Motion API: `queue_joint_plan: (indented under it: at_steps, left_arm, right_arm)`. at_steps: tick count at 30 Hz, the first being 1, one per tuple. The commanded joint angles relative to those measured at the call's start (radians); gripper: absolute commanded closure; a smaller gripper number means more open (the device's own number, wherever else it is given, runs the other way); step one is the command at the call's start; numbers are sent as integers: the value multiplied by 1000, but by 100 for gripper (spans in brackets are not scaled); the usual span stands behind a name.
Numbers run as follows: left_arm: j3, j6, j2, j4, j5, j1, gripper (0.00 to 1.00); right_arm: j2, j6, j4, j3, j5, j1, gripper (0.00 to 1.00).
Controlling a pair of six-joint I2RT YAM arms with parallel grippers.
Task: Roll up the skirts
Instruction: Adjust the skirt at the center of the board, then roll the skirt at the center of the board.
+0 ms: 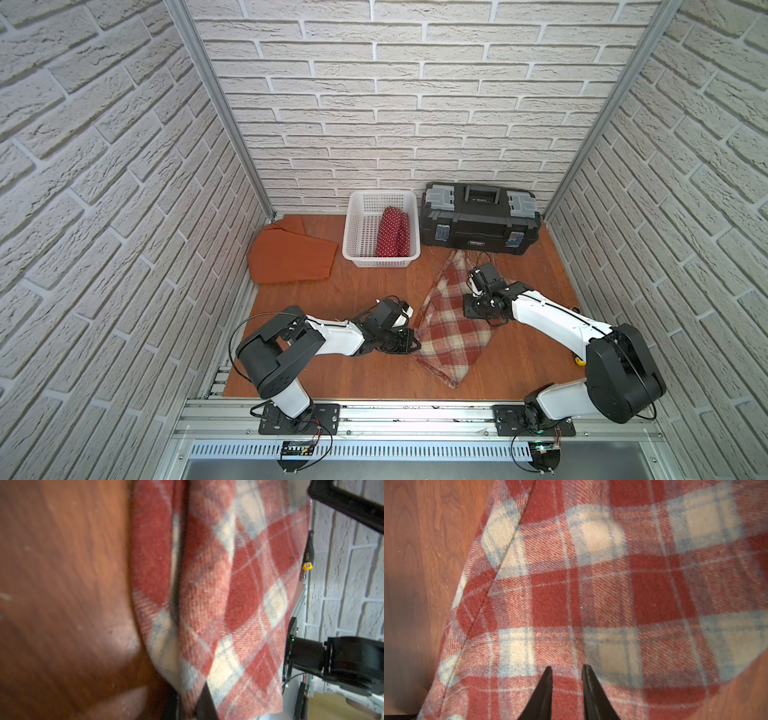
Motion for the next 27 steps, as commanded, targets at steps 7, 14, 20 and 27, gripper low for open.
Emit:
queue_joint_plan:
  at_steps: [7, 14, 20, 27]
  left_arm:
    - [118, -12, -98, -211, 27, 30, 100]
    - [122, -100, -161, -278, 107, 118, 100]
    - [116, -188, -123, -195, 176, 126, 100]
    - [86, -267, -113, -119, 197, 132, 100]
  right_arm:
    - [-215, -24, -62, -92, 144, 199, 58]
    - [-489, 23, -90, -221, 264, 526, 38]
    - [-487, 48, -49, -246, 403, 847, 20]
    - [-158, 55, -11, -101, 581, 1054, 7]
